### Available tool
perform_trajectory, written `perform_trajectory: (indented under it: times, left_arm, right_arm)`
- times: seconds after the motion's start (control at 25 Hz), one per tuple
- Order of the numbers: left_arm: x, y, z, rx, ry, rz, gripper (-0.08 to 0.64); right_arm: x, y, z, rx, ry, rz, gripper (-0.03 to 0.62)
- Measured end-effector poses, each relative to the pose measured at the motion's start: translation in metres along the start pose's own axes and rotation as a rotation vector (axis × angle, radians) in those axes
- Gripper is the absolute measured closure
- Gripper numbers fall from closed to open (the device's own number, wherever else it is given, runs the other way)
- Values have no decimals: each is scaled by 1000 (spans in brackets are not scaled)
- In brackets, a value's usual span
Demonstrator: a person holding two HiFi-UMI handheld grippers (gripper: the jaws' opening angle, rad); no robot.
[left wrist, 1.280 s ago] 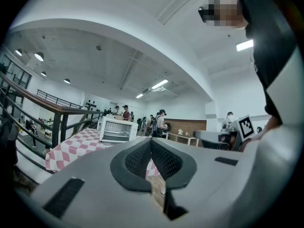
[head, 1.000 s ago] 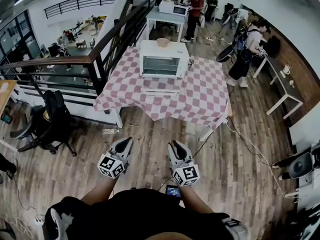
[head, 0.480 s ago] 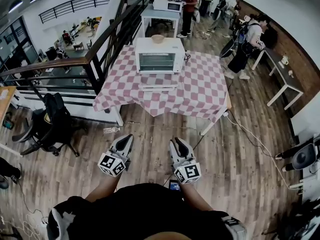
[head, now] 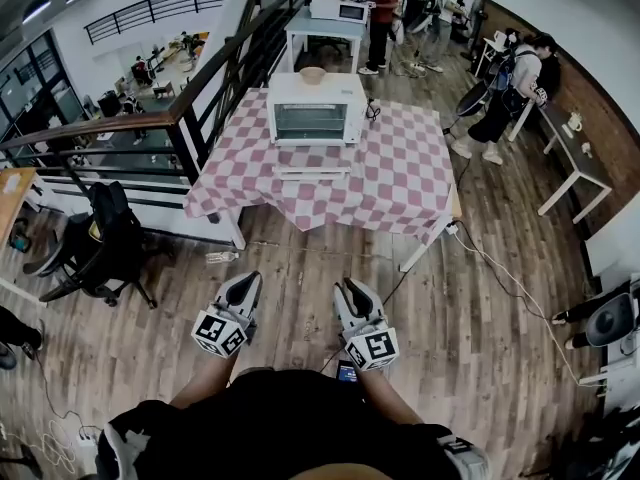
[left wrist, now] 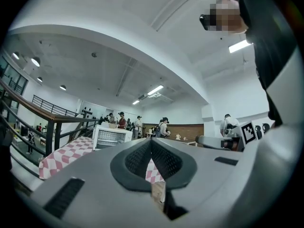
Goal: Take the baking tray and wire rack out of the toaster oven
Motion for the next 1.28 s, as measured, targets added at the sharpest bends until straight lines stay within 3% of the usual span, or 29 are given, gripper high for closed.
perform_trajectory:
  times: [0.6, 1.28]
  left_arm:
    - [9, -10, -16, -33, 16, 9, 569]
    - [69, 40, -24, -63, -41, -3, 569]
  right_arm:
    - [-6, -19, -16, 46, 41, 2, 500]
    - [41, -62, -17, 14, 59, -27, 500]
Point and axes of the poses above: the fingertips, and each gripper's own axes: x forward along the fingers, y to its left, z out of its top, the point moved 10 cm from there along -x, backward along the fingers, and after that the axes turned 1 degree about -y, right-handed, at the moved point
